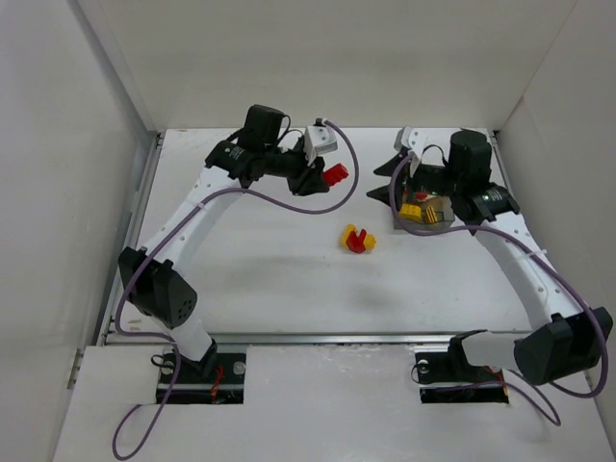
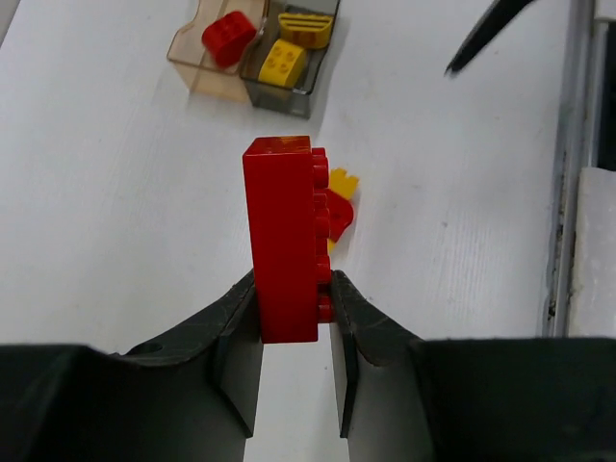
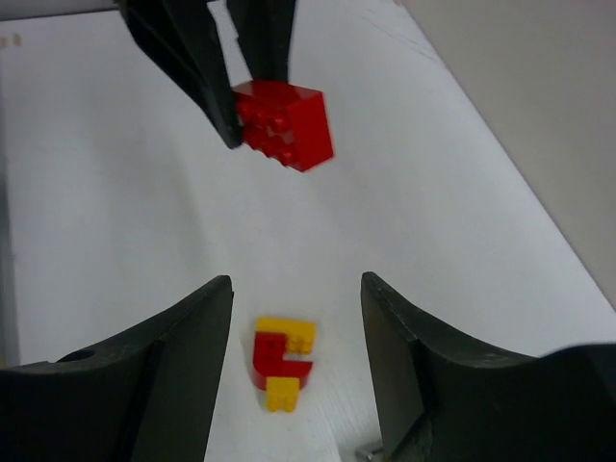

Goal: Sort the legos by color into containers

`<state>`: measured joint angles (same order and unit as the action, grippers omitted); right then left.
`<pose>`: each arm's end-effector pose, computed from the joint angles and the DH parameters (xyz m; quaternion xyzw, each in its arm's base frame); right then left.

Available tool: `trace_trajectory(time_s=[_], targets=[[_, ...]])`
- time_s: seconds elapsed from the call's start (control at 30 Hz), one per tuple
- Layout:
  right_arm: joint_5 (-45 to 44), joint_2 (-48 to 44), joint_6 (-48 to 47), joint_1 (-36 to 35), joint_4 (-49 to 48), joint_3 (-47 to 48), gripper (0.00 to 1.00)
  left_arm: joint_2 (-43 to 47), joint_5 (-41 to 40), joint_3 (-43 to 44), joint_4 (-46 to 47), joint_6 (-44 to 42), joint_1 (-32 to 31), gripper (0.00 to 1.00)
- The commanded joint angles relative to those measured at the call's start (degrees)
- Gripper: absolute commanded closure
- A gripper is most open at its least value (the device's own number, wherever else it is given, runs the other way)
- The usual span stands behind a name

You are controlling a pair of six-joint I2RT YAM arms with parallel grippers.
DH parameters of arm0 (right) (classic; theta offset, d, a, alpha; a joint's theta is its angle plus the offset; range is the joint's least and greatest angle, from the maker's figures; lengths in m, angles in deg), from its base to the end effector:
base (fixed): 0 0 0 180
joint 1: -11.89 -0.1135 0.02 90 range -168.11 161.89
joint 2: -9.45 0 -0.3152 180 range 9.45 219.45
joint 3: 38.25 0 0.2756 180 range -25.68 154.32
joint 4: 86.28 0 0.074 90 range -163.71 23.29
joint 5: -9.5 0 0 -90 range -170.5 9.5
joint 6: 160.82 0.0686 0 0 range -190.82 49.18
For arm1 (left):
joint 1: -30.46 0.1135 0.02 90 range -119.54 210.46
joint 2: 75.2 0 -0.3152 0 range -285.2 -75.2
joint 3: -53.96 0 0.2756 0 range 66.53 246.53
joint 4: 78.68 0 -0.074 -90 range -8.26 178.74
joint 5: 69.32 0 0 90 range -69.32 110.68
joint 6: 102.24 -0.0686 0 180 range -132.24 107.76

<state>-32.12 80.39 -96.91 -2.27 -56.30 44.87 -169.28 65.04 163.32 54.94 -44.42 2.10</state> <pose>0.2786 0.1232 0.4330 -0.4803 0.6090 0.2734 0.5690 0.3412 -0.2387 0.4370 0.5668 0.6028 -0.3134 0.4660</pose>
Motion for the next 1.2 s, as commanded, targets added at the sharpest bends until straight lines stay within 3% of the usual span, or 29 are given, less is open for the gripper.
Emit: trace_trajectory(time_s=[0.0, 0.6, 0.97, 1.13, 1.17], targets=[[9.7, 3.0, -0.2, -3.7, -1.7, 4.8, 0.39, -1.4, 7.5, 5.7, -4.9, -2.3, -1.4, 1.0], [11.5, 9.4, 1.6, -7.9, -3.9, 9.5, 0.44, -0.8, 5.5, 5.2, -5.4, -4.5, -4.2, 1.0], [4.7, 10.7, 2.1, -9.1, -4.4, 10.7, 0.4, -0.8, 5.5, 3.5, -7.2, -5.0, -5.2, 1.0], [7.7, 11.2, 2.6, -9.1, -5.5, 11.2, 0.61, -0.8, 5.5, 3.4, -7.2, -5.0, -5.2, 1.0], [7.7, 11.2, 2.6, -9.1, -4.8, 11.2, 0.61, -0.8, 5.5, 4.0, -7.2, -5.0, -5.2, 1.0]])
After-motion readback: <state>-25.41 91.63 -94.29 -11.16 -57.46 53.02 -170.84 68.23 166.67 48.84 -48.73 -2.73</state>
